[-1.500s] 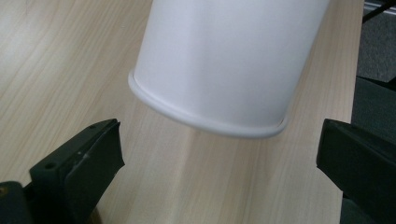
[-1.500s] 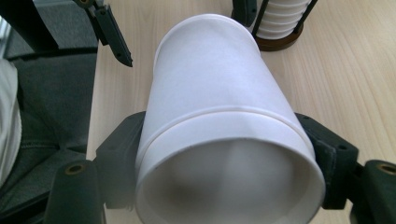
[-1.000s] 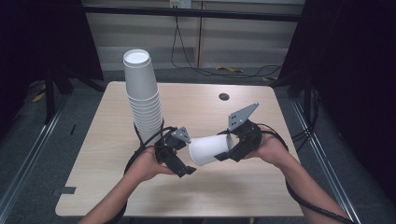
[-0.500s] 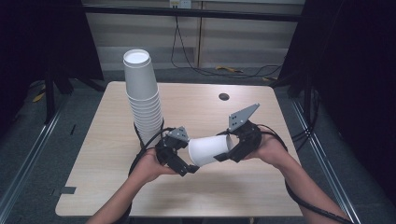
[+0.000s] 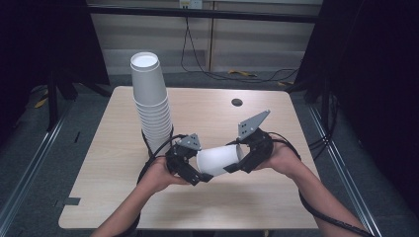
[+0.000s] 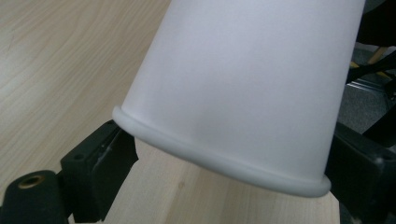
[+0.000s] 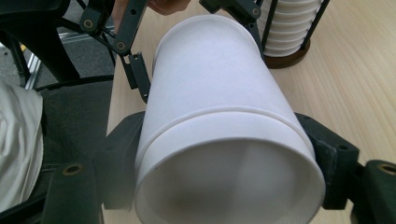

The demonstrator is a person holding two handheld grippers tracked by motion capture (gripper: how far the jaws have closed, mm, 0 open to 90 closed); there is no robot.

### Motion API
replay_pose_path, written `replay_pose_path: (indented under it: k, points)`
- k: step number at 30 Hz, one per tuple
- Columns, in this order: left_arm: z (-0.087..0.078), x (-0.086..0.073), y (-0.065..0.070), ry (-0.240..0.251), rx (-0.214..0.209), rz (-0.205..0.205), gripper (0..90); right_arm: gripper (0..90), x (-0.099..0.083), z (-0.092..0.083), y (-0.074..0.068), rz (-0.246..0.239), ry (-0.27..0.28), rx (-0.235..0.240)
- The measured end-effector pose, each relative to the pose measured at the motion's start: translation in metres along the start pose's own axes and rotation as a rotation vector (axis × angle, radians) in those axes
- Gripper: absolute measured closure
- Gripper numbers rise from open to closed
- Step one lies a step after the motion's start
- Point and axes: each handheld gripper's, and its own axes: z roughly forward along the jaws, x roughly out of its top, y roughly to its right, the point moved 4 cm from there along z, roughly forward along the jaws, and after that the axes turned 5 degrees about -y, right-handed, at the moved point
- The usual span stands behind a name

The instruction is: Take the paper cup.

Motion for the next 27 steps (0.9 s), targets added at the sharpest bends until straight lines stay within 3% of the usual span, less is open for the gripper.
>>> replay_pose_path:
  k: [3, 7, 12, 16, 18, 20, 24, 27]
  points:
    - [-0.0011, 0.0000, 0.0009, 0.014, -0.028, 0.015, 17.0, 24.9, 0.0002, -0.0011, 0.0007, 0.007, -0.002, -0.001]
    - [-0.0012, 0.0031, 0.0046, 0.013, -0.008, 0.045, 20.5, 24.8, -0.0003, -0.0005, 0.0008, 0.009, -0.011, 0.007]
    - [0.0004, 0.0036, 0.0030, -0.013, -0.003, 0.007, 17.8, 24.8, -0.0008, -0.0008, 0.0011, 0.011, -0.004, -0.001]
    - [0.0004, 0.0018, 0.0002, -0.017, 0.014, -0.009, 8.8, 24.9, -0.0006, -0.0023, 0.0000, 0.005, 0.002, -0.002]
    - [0.0011, 0.0025, 0.0003, -0.011, 0.024, 0.008, 3.7, 24.8, -0.0003, -0.0023, 0.0001, 0.006, 0.010, 0.010]
    - [0.0015, 0.0037, 0.0018, -0.005, 0.021, 0.034, 4.8, 24.8, 0.0001, -0.0012, -0.0006, -0.002, 0.003, 0.011]
    - [0.0021, 0.0050, 0.0028, -0.008, 0.005, 0.050, 8.4, 24.8, 0.0009, 0.0019, -0.0016, -0.005, -0.011, 0.015]
    - [-0.0013, 0.0051, 0.0028, -0.004, 0.000, 0.072, 11.0, 25.2, 0.0003, 0.0007, -0.0010, 0.000, 0.003, 0.025]
